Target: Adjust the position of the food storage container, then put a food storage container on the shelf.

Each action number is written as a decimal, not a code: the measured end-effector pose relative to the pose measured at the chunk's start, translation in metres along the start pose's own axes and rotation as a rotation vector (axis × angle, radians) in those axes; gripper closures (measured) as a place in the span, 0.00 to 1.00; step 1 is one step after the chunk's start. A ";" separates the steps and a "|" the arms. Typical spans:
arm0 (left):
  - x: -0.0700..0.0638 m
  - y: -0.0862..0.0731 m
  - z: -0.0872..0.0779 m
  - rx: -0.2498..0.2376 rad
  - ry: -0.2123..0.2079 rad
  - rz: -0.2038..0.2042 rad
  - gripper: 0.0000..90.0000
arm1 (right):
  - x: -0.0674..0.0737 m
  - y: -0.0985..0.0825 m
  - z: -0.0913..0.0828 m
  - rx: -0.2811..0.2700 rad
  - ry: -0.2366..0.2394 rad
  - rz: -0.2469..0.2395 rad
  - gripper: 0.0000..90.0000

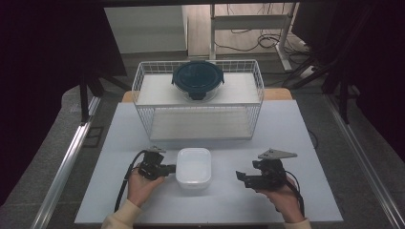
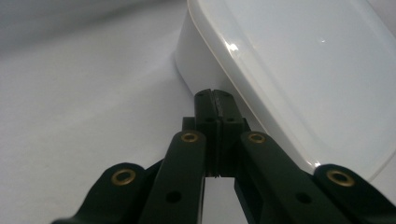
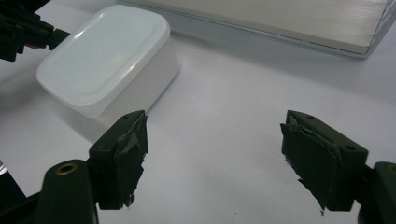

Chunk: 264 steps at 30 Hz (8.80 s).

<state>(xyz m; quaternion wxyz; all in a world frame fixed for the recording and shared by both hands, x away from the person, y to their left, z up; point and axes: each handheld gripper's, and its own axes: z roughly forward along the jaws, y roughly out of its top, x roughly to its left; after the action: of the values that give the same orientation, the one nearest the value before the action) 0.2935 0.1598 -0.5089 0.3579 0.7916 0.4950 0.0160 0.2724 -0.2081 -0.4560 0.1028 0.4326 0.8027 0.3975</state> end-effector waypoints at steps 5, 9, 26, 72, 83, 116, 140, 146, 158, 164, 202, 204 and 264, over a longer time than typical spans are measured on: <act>-0.004 0.001 0.003 0.017 -0.005 0.013 1.00 | -0.001 0.000 -0.002 -0.004 -0.004 0.006 0.25; -0.021 0.002 0.007 0.029 -0.021 0.051 1.00 | -0.003 0.000 -0.003 -0.009 -0.012 0.013 0.25; -0.009 0.001 -0.014 -0.068 -0.019 0.007 1.00 | -0.010 0.002 -0.004 -0.028 -0.020 0.027 0.25; -0.013 -0.002 -0.034 -0.185 -0.230 -0.140 0.25 | 0.012 0.009 0.030 0.030 0.118 0.042 0.29; -0.005 0.002 -0.016 -0.145 -0.296 -0.181 0.31 | -0.001 0.016 0.058 0.061 0.221 0.177 0.39; 0.020 -0.013 0.010 -0.123 -0.544 -0.383 0.81 | -0.002 0.013 0.071 0.090 0.379 0.376 0.76; 0.010 -0.017 -0.020 -0.181 -0.469 -0.298 0.89 | 0.015 0.022 0.053 0.021 0.420 0.256 0.88; 0.000 -0.016 -0.029 -0.206 -0.434 -0.260 0.89 | 0.022 0.028 0.043 0.002 0.402 0.190 0.87; -0.004 -0.011 -0.033 -0.207 -0.404 -0.235 0.89 | 0.023 0.032 0.040 0.000 0.382 0.159 0.87; -0.006 -0.003 -0.035 -0.203 -0.400 -0.225 0.89 | 0.021 0.034 0.038 0.000 0.374 0.166 0.87; -0.022 0.106 -0.124 -0.312 -0.351 -0.080 0.89 | 0.024 0.148 -0.014 -0.128 0.334 0.068 0.87; -0.022 0.114 -0.130 -0.320 -0.358 -0.077 0.89 | 0.025 0.157 -0.020 -0.139 0.331 0.059 0.87; 0.000 0.246 -0.177 -0.315 -0.329 -0.119 0.88 | 0.008 0.304 -0.047 -0.137 0.294 0.076 0.87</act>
<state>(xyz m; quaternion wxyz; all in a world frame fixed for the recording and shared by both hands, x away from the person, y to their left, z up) 0.4167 0.1948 -0.2340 0.5531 0.6874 0.4672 -0.0571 0.4300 -0.1329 -0.2025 -0.0013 0.3917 0.7632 0.5138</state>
